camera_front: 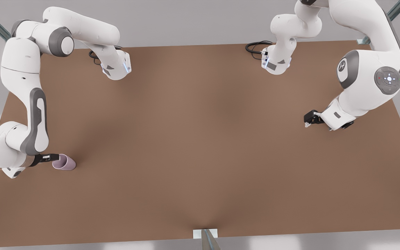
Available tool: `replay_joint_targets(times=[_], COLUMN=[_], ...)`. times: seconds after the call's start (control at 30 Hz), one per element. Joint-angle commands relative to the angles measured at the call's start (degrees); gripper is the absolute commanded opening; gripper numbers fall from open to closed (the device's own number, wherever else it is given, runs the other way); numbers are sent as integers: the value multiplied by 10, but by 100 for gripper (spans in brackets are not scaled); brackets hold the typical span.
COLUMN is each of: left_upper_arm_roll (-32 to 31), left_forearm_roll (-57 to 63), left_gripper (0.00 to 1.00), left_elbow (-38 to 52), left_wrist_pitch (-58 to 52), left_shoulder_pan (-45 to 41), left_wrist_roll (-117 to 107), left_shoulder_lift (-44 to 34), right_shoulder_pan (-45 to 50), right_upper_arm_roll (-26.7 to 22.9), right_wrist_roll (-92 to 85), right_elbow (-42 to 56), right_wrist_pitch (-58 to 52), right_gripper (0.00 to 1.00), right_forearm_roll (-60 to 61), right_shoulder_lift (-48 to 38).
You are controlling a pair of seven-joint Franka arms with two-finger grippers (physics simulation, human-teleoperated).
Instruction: Stack the cups, with the pink cup at the bottom and the purple cup at the top
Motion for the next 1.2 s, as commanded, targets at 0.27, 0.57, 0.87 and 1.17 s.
replay_joint_targets(times=[0.27,0.57,0.87,1.17], left_upper_arm_roll=[0,-19,-17,-16], left_forearm_roll=[-3,0,2,3], left_gripper=[100,100,100,100], left_elbow=[0,0,-1,-1], left_wrist_pitch=[-45,-71,-64,-72], left_shoulder_pan=[1,-1,-4,-4], left_wrist_roll=[4,1,-5,-5], left_shoulder_lift=[-15,-35,-20,-19], right_shoulder_pan=[0,-3,2,4], right_upper_arm_roll=[0,0,0,0], right_wrist_roll=[-81,-78,-54,-54], right_elbow=[-33,-37,-45,-45], right_wrist_pitch=[114,130,123,127], right_gripper=[100,99,50,21], right_forearm_roll=[-19,-19,-13,-3], right_shoulder_lift=[11,24,21,23])
